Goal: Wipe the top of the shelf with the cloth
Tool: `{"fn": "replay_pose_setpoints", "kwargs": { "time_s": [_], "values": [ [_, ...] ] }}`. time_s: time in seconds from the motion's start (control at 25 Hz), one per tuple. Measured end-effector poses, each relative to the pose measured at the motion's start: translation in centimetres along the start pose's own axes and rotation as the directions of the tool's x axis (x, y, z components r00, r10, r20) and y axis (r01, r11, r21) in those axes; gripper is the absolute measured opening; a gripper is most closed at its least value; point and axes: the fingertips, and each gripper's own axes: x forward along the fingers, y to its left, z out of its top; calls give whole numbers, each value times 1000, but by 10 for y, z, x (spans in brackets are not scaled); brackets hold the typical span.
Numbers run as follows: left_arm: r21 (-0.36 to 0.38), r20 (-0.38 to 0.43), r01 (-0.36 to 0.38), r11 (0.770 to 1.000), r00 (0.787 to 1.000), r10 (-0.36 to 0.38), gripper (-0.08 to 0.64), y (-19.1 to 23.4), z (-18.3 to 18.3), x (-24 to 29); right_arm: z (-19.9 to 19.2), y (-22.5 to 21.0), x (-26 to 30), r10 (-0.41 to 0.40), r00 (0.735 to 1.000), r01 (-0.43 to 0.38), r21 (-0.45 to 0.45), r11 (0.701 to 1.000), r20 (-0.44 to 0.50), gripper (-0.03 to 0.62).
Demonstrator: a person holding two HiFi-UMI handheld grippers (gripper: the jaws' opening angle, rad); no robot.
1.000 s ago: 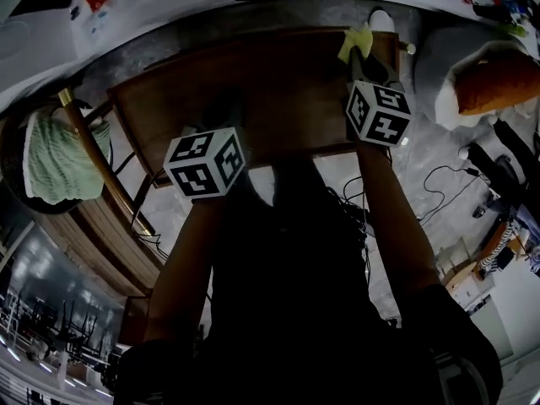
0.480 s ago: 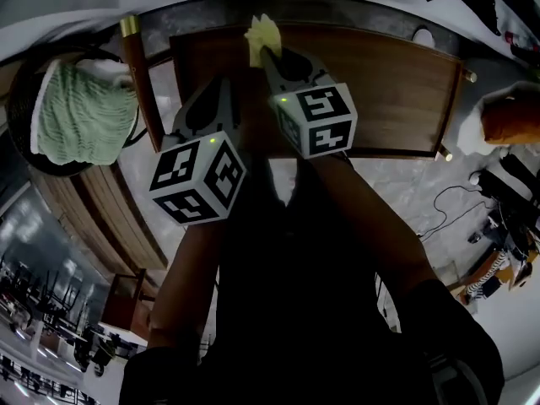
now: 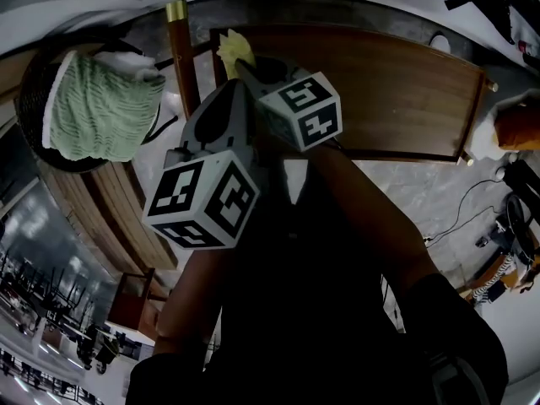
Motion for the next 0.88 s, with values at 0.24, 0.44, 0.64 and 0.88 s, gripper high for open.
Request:
{"fn": "replay_pose_setpoints", "kwargs": {
  "time_s": [0.24, 0.44, 0.64, 0.88],
  "values": [
    [25, -19, -11, 1000, 1000, 11, 11, 14, -8, -7, -19, 12, 22, -17, 998, 16, -13, 1000, -61, 41],
    [27, -31, -21, 999, 999, 22, 11, 23, -14, -8, -27, 6, 22, -52, 994, 50, -23, 999, -95, 41],
    [47, -42, -22, 999, 999, 24, 11, 17, -23, -3, -32, -12, 8, -110, 986, 106, -34, 994, -124, 41],
    [69, -58, -21, 997, 998, 25, 11, 9, -37, 14, -41, -32, -13, -140, 979, 137, -32, 990, -149, 41]
  ]
}}
